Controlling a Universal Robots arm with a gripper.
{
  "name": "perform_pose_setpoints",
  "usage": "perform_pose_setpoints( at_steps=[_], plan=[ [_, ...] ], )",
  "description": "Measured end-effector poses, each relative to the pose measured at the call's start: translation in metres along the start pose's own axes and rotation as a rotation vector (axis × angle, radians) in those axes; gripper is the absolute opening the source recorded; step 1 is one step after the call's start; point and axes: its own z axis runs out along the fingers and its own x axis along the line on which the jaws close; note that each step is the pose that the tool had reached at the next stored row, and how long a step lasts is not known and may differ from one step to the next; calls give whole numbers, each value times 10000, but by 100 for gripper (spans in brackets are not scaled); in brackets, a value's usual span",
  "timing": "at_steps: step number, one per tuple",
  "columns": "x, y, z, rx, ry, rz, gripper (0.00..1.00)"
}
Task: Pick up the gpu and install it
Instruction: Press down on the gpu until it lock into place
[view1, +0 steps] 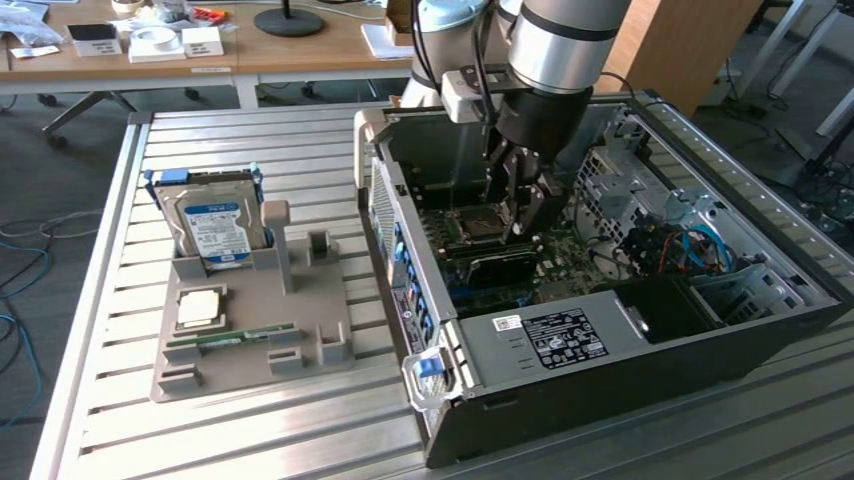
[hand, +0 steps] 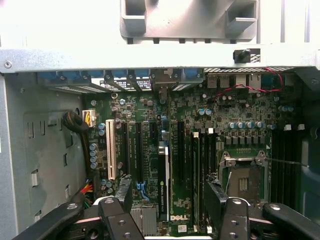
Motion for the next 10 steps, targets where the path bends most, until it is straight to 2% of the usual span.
perform_pose_setpoints(
  at_steps=[5, 8, 9, 10],
  plan=[
    [0, 0, 0, 0, 0, 0, 68],
    [0, 0, 0, 0, 0, 0, 49],
    [0, 0, 0, 0, 0, 0, 49],
    [0, 0, 0, 0, 0, 0, 44]
  ],
)
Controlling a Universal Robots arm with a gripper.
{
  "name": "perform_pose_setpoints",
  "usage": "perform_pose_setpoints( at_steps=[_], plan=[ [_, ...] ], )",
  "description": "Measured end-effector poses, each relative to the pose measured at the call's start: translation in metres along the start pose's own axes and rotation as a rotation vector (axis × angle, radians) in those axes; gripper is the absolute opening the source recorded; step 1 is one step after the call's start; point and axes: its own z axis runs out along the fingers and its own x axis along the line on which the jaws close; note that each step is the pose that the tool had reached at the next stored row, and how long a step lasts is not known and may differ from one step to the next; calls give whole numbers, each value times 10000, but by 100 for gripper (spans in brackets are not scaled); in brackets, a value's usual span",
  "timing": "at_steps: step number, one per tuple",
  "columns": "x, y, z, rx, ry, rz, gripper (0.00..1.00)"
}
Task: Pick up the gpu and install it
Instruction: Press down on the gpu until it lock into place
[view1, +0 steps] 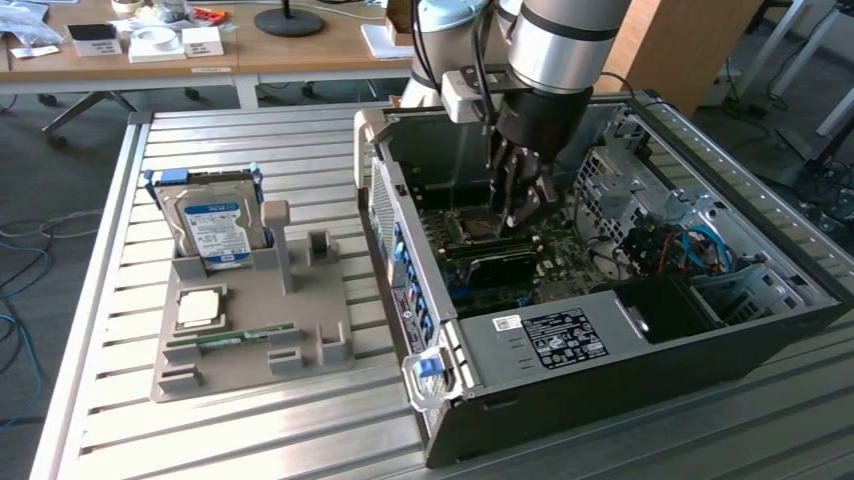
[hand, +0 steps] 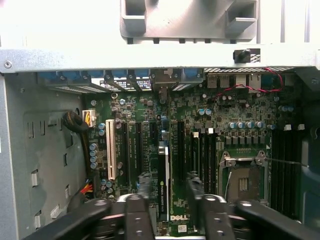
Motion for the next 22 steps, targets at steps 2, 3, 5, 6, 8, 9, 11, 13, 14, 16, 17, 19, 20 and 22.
perform_pose_setpoints(
  at_steps=[2, 3, 5, 6, 8, 9, 11, 13, 14, 16, 17, 19, 20, 22],
  plan=[
    [0, 0, 0, 0, 0, 0, 38],
    [0, 0, 0, 0, 0, 0, 32],
    [0, 0, 0, 0, 0, -1, 26],
    [0, 0, 0, 0, 0, 0, 20],
    [0, 0, 0, 0, 0, 0, 14],
    [0, 0, 0, 0, 0, 0, 11],
    [0, 0, 0, -1, 0, 0, 11],
    [0, 0, 0, 0, 0, 0, 11],
    [0, 0, 0, 0, 0, 0, 11],
    [0, 0, 0, 0, 0, 0, 11],
    [0, 0, 0, 0, 0, 0, 11],
    [0, 0, 0, 0, 0, 0, 11],
    [0, 0, 0, 0, 0, 0, 11],
    [0, 0, 12, 0, -5, 0, 11]
  ],
)
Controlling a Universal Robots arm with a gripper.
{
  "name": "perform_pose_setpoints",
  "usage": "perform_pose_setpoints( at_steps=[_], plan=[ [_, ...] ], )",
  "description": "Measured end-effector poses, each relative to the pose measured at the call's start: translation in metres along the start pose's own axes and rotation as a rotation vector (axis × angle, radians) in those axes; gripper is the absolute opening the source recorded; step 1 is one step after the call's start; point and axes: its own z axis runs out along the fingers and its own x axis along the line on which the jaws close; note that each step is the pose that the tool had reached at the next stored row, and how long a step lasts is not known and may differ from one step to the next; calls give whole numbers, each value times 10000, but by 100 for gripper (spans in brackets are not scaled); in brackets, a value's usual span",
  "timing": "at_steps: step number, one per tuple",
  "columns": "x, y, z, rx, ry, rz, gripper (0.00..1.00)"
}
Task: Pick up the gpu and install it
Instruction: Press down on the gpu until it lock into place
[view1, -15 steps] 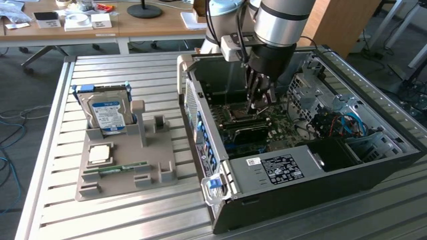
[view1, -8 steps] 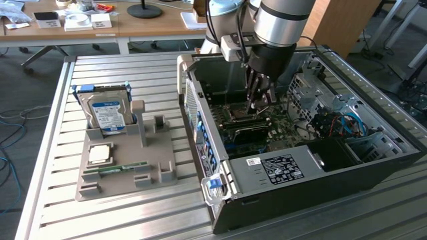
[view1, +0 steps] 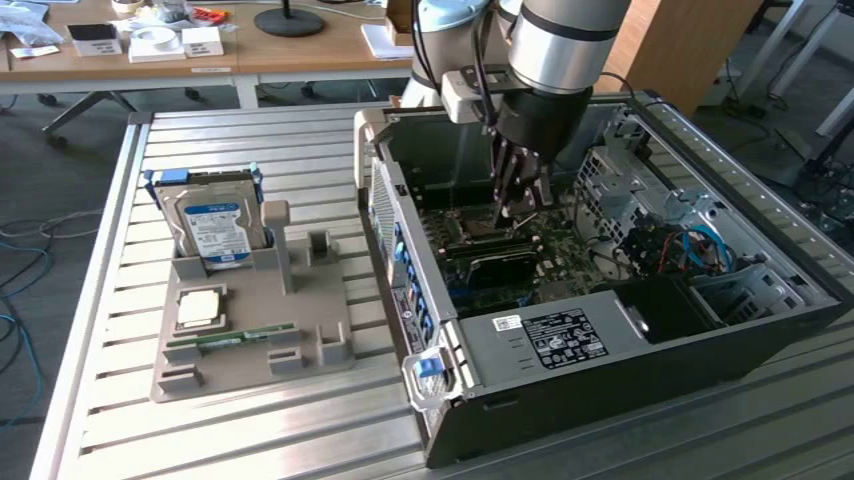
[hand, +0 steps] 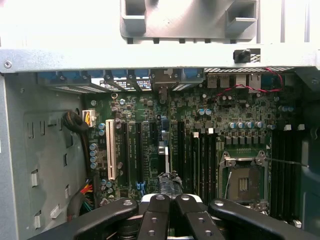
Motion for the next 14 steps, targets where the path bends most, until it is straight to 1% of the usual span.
perform_pose_setpoints(
  at_steps=[8, 12, 14],
  plan=[
    [2, 0, 123, -1, -2, -1, 11],
    [2, 0, 127, -1, -4, 0, 11],
    [1, -18, 130, 0, -15, 0, 11]
  ],
)
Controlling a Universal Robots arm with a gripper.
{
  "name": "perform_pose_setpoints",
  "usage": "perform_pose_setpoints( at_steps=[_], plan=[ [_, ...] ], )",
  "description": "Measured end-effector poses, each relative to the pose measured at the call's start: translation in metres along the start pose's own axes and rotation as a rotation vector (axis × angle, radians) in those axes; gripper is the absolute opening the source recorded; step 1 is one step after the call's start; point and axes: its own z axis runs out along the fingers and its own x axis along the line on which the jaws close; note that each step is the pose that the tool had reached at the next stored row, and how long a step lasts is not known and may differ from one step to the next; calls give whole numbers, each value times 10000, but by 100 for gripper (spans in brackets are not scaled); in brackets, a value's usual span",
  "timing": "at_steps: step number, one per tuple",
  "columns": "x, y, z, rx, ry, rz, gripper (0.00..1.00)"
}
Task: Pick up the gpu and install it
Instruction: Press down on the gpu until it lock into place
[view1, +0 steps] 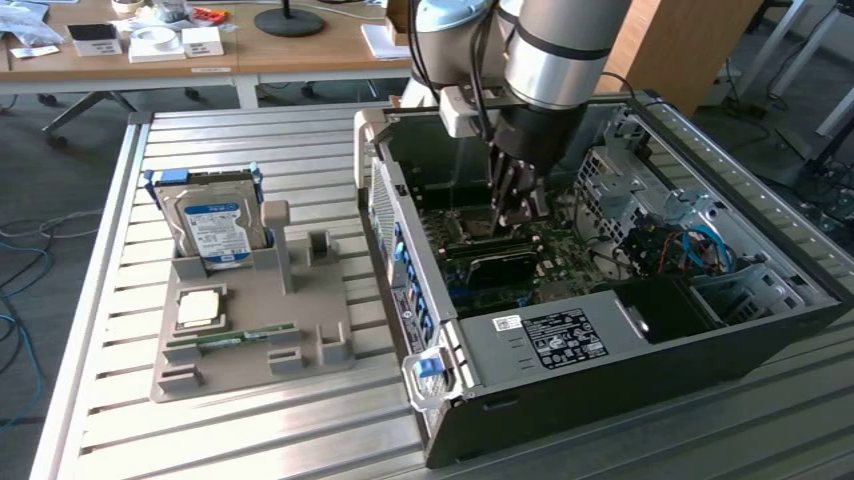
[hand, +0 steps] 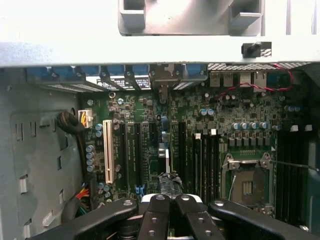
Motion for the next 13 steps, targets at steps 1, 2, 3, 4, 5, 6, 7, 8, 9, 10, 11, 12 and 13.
perform_pose_setpoints(
  at_steps=[1, 2, 3, 4, 5, 6, 7, 8, 9, 10, 11, 12, 13],
  plan=[
    [-1, -13, 2, 1, -4, 1, 11],
    [0, -21, 2, -1, -3, 0, 11],
    [0, -22, 1, -1, -1, 0, 11],
    [0, -22, 1, -2, 0, 2, 11],
    [-2, -31, 4, -1, -3, 0, 11],
    [-3, -47, 6, -1, -2, 0, 11],
    [-3, -64, 9, -1, -3, 0, 11],
    [-3, -76, 10, -1, -2, 1, 11],
    [-3, -82, 11, -1, -3, 0, 11],
    [-3, -81, 10, -1, -1, 1, 11],
    [-3, -81, 10, -2, -1, 1, 11],
    [-3, -81, 10, -2, -1, 1, 11],
    [-4, -82, 11, -1, -1, 1, 11]
  ],
)
